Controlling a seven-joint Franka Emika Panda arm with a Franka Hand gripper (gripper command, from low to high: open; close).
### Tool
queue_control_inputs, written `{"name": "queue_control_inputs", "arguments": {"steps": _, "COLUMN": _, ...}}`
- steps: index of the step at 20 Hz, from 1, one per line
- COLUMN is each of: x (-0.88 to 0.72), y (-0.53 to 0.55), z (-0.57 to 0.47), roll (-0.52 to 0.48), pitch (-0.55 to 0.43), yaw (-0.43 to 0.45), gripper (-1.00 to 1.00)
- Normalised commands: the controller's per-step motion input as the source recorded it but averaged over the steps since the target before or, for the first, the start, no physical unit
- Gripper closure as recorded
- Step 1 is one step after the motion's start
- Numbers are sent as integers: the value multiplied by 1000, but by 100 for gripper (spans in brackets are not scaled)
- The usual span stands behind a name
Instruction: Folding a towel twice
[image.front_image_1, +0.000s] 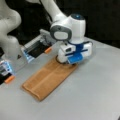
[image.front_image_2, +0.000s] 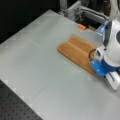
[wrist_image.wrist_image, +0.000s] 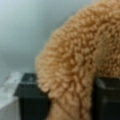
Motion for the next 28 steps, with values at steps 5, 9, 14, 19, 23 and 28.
{"name": "queue_control_inputs", "arguments": {"steps": 5, "x": -53, "y": 16, "z": -57, "roll": -97, "pitch": -123, "yaw": 69, "gripper": 100}}
{"name": "queue_control_inputs", "arguments": {"steps": 9, "x": -7, "y": 5, "z": 53, "roll": -65, "pitch": -90, "yaw": 145, "gripper": 100}}
{"name": "queue_control_inputs", "arguments": {"steps": 14, "x": 23, "y": -45, "z": 130, "roll": 30, "pitch": -22, "yaw": 287, "gripper": 100}}
{"name": "queue_control_inputs", "arguments": {"steps": 19, "x": -52, "y": -214, "z": 197, "roll": 95, "pitch": 98, "yaw": 230, "gripper": 100}}
{"name": "queue_control_inputs", "arguments": {"steps": 23, "x": -96, "y": -356, "z": 196, "roll": 119, "pitch": 150, "yaw": 109, "gripper": 100}}
{"name": "queue_control_inputs", "arguments": {"steps": 28, "x": -94, "y": -578, "z": 212, "roll": 114, "pitch": 176, "yaw": 92, "gripper": 100}}
